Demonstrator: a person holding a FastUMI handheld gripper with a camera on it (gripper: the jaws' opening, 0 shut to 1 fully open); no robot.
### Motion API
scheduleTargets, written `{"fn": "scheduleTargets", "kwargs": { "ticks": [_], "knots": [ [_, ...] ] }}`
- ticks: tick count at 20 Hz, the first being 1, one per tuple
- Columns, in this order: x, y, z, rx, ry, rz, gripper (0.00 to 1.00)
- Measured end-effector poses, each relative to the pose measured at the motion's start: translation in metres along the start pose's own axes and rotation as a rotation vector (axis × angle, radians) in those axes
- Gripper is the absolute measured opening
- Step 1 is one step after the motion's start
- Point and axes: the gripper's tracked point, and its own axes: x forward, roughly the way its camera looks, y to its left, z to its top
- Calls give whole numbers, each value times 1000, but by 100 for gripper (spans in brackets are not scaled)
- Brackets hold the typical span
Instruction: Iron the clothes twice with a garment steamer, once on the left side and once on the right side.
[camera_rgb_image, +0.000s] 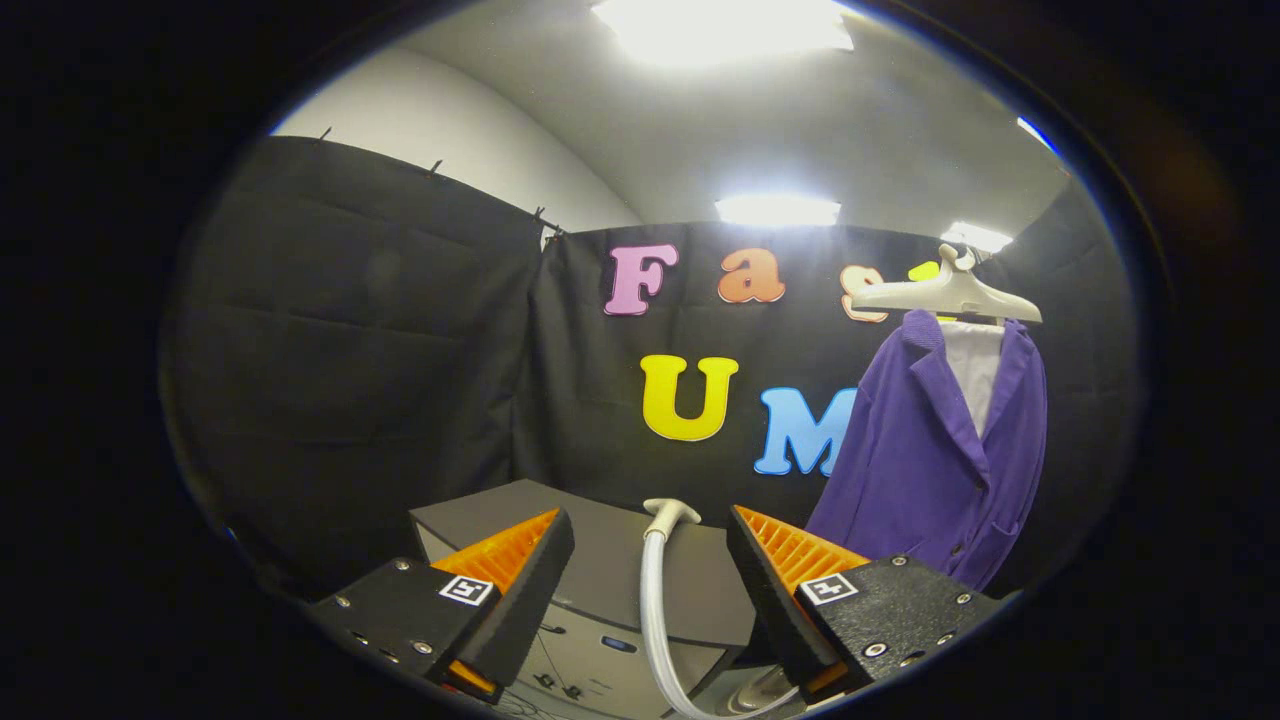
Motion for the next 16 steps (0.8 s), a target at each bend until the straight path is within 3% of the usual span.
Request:
{"fn": "scheduleTargets", "kwargs": {
  "ticks": [3,7,11,16],
  "knots": [
    [51,16,-11,30,76,32,95],
    [116,11,-26,58,162,-15,95],
    [177,-6,-49,14,270,-94,95],
    [241,-41,-110,-26,500,-207,95]
  ]
}}
